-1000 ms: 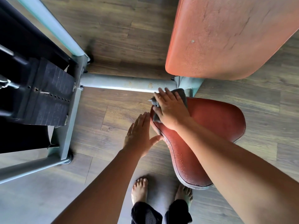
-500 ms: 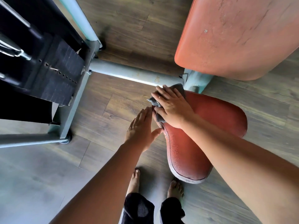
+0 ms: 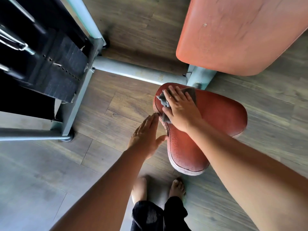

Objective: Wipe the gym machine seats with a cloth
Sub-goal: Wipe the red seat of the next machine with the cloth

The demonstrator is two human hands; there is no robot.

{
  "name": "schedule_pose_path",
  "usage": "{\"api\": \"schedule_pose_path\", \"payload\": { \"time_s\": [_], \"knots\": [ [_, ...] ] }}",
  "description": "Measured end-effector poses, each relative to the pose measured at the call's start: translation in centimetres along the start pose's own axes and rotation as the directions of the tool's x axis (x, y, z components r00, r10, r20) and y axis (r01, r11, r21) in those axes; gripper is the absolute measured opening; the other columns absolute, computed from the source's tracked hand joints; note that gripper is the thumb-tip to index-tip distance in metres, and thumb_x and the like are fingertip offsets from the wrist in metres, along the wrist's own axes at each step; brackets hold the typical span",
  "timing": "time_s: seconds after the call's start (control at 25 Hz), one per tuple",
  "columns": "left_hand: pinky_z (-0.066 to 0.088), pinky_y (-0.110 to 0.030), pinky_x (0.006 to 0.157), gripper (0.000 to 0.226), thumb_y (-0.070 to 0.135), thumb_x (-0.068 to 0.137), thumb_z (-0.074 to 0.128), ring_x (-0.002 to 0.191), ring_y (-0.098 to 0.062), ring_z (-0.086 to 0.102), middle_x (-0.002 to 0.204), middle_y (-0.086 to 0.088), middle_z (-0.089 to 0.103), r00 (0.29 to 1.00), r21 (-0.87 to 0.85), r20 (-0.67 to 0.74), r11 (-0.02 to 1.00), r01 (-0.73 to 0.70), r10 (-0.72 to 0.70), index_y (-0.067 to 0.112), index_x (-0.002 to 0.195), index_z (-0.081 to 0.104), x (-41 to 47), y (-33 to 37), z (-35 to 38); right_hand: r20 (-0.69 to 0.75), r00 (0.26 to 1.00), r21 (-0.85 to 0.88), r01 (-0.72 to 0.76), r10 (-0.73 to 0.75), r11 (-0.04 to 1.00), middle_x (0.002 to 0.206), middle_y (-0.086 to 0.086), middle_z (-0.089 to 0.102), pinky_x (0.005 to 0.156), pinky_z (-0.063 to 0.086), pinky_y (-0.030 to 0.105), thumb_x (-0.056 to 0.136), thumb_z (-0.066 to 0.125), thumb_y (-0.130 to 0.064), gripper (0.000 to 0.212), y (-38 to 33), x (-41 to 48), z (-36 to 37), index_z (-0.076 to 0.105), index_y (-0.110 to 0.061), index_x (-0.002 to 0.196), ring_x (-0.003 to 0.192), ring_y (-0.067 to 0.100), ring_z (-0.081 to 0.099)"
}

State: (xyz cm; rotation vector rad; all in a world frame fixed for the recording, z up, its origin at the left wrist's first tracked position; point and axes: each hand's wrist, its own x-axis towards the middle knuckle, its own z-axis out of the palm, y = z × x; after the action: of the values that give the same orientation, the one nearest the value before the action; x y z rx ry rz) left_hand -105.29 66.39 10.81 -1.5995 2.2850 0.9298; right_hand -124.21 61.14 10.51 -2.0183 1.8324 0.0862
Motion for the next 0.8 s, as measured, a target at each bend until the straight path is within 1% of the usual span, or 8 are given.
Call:
{"api": "schedule_pose_path", "payload": {
  "time_s": [0.16, 0.24, 0.28, 0.4, 0.48, 0.6, 0.72, 0.8],
  "knots": [
    [0.018, -0.043, 0.127, 0.088, 0.064, 0.098, 0.038, 0.157, -0.015, -0.002, 0.172, 0.004, -0.003, 0.999, -0.002, 0.029, 0.999, -0.043, 0.043, 0.023, 0.162, -0.006, -1.2, 0.2, 0.2, -0.035, 0.992, -0.035, 0.12, -0.121, 0.992, 0.169, -0.003, 0.011, 0.126, 0.013, 0.046, 0.101, 0.029, -0.056, 0.067, -0.5, -8.9, 1.2, 0.018, -0.025, 0.16, 0.156, 0.019, 0.007],
    [0.017, -0.044, 0.127, 0.087, 0.064, 0.098, 0.035, 0.157, -0.015, -0.004, 0.171, 0.005, -0.006, 0.997, 0.012, 0.054, 0.998, -0.062, 0.061, 0.025, 0.162, -0.009, -1.7, 0.3, 0.1, -0.002, 0.989, -0.032, 0.147, -0.147, 0.989, 0.169, -0.005, 0.009, 0.127, 0.012, 0.045, 0.101, 0.028, -0.058, 0.067, 1.0, -8.9, 1.0, 0.019, -0.028, 0.16, 0.156, 0.017, 0.006],
    [0.017, -0.044, 0.127, 0.085, 0.064, 0.099, 0.033, 0.157, -0.015, -0.005, 0.171, 0.006, -0.006, 0.995, 0.023, 0.064, 0.997, -0.075, 0.073, 0.026, 0.161, -0.01, -2.0, 0.2, 0.1, 0.011, 0.993, -0.033, 0.117, -0.116, 0.993, 0.169, -0.005, 0.008, 0.127, 0.012, 0.046, 0.101, 0.028, -0.058, 0.066, 1.5, -7.7, 0.7, 0.017, -0.029, 0.16, 0.156, 0.018, 0.005],
    [0.016, -0.042, 0.127, 0.082, 0.064, 0.1, 0.03, 0.157, -0.013, -0.005, 0.171, 0.007, -0.007, 0.991, 0.037, 0.078, 0.993, -0.108, 0.104, 0.028, 0.162, -0.009, -2.5, 0.3, 0.4, 0.01, 0.991, 0.012, -0.135, 0.135, 0.991, 0.17, -0.001, 0.006, 0.126, 0.009, 0.047, 0.102, 0.03, -0.054, 0.066, 1.4, -3.7, 0.2, 0.012, -0.028, 0.161, 0.157, 0.02, 0.002],
    [0.016, -0.042, 0.127, 0.08, 0.063, 0.1, 0.031, 0.157, -0.013, -0.005, 0.171, 0.009, -0.006, 0.99, 0.028, 0.071, 0.992, -0.126, 0.123, 0.029, 0.162, -0.007, -2.7, 0.3, 0.6, -0.028, 0.98, 0.027, -0.196, 0.197, 0.98, 0.17, 0.001, 0.007, 0.126, 0.008, 0.047, 0.102, 0.029, -0.054, 0.068, -0.2, -4.5, 0.7, 0.012, -0.025, 0.161, 0.157, 0.022, 0.003],
    [0.022, -0.046, 0.126, 0.076, 0.058, 0.102, 0.034, 0.158, -0.014, 0.0, 0.171, 0.008, 0.0, 0.984, 0.019, 0.057, 0.985, -0.171, 0.17, 0.028, 0.163, 0.0, -3.0, 0.3, 0.9, -0.082, 0.993, 0.006, -0.085, 0.085, 0.996, 0.169, 0.001, 0.011, 0.126, 0.012, 0.048, 0.1, 0.029, -0.056, 0.069, -2.5, -10.9, 2.0, 0.018, -0.023, 0.16, 0.156, 0.023, 0.008],
    [0.021, -0.045, 0.126, 0.075, 0.057, 0.102, 0.034, 0.158, -0.015, 0.001, 0.172, 0.006, 0.001, 0.978, 0.032, 0.066, 0.979, -0.2, 0.198, 0.027, 0.163, 0.002, -3.5, 0.5, 0.8, -0.089, 0.996, 0.017, 0.008, -0.006, 1.0, 0.167, -0.001, 0.018, 0.125, 0.019, 0.049, 0.1, 0.032, -0.056, 0.066, -1.0, -13.3, 2.1, 0.027, -0.025, 0.158, 0.155, 0.021, 0.014],
    [0.016, -0.04, 0.127, 0.076, 0.057, 0.103, 0.033, 0.158, -0.015, 0.0, 0.172, 0.005, -0.001, 0.977, 0.047, 0.074, 0.978, -0.204, 0.2, 0.025, 0.163, -0.002, -3.8, 0.6, 0.6, -0.067, 0.997, 0.007, -0.037, 0.037, 0.999, 0.168, -0.001, 0.016, 0.125, 0.017, 0.048, 0.099, 0.028, -0.057, 0.067, 0.6, -10.9, 1.7, 0.024, -0.027, 0.159, 0.156, 0.021, 0.013]
  ]
}}
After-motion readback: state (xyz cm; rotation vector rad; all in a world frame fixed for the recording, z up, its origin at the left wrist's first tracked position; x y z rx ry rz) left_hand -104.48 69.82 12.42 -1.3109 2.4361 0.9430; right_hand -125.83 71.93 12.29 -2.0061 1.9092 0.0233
